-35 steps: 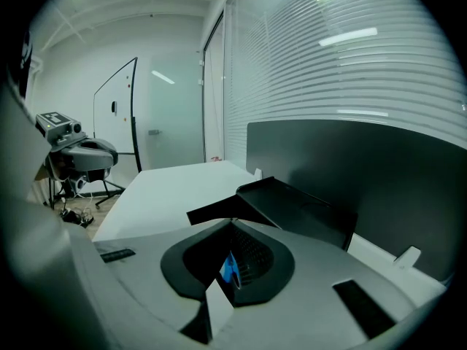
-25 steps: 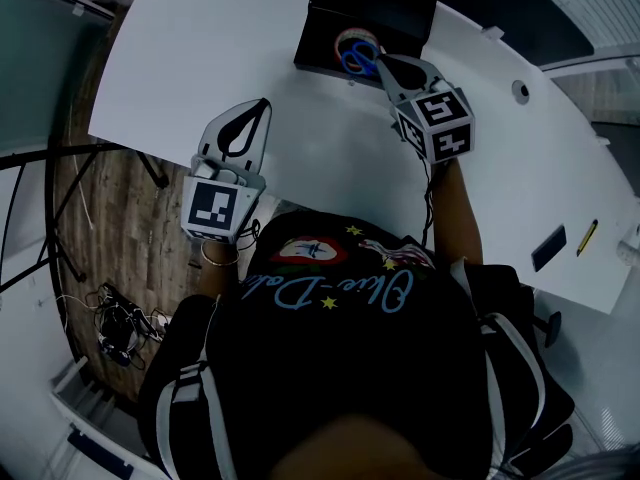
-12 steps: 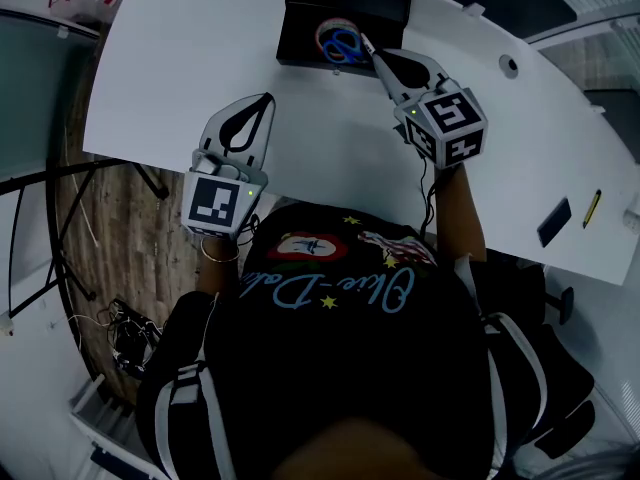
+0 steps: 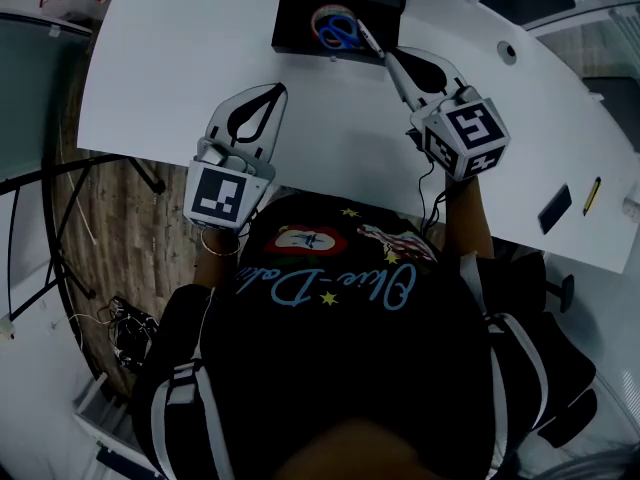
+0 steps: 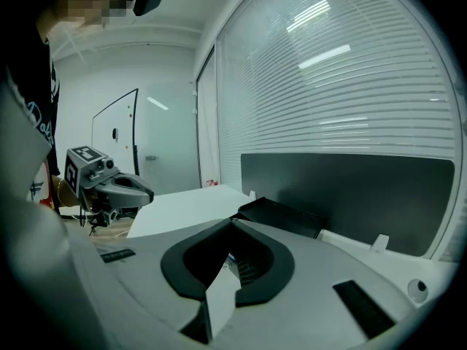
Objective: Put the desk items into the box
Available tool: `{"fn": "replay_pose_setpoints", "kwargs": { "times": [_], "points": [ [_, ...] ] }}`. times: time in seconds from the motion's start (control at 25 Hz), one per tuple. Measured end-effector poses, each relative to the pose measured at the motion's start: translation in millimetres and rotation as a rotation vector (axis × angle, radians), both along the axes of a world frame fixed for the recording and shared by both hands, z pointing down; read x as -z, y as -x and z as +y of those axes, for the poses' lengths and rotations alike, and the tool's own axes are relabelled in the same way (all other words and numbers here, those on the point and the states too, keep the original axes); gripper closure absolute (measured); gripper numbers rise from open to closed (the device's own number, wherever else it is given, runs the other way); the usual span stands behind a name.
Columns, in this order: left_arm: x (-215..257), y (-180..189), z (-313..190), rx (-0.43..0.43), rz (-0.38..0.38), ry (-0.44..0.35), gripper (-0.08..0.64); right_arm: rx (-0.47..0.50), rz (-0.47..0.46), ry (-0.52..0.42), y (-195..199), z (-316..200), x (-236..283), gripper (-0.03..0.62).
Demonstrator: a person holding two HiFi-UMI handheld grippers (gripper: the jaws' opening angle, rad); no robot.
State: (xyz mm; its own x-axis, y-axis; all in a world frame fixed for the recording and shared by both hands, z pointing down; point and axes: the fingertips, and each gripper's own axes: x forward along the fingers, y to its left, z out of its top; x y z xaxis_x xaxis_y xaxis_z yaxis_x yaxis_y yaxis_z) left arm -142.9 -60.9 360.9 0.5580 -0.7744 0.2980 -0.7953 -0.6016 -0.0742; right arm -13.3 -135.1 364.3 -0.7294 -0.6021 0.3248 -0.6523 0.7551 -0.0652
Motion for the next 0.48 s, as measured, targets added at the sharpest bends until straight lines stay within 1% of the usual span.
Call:
{"fn": "replay_pose_setpoints", "kwargs": {
  "times": [0.16, 0.28, 0.48],
  "points": [
    [2.9, -8.8, 4.1, -0.025, 0.015, -0.003, 0.56, 0.01, -0.031, 0.011, -5.7, 15.3, 4.5, 0.588],
    [4.7, -13.8, 8.0, -0.043, 0.024, -0.003, 0.56, -0.008, -0.052, 0.009, -12.4, 22.6, 11.7, 0.588],
    [15.2, -19.7, 14.0, -0.06, 0.085, -0.003, 0.56, -0.054, -0.092, 0.007, -25.5, 29.5, 21.0, 0.588]
  ]
}}
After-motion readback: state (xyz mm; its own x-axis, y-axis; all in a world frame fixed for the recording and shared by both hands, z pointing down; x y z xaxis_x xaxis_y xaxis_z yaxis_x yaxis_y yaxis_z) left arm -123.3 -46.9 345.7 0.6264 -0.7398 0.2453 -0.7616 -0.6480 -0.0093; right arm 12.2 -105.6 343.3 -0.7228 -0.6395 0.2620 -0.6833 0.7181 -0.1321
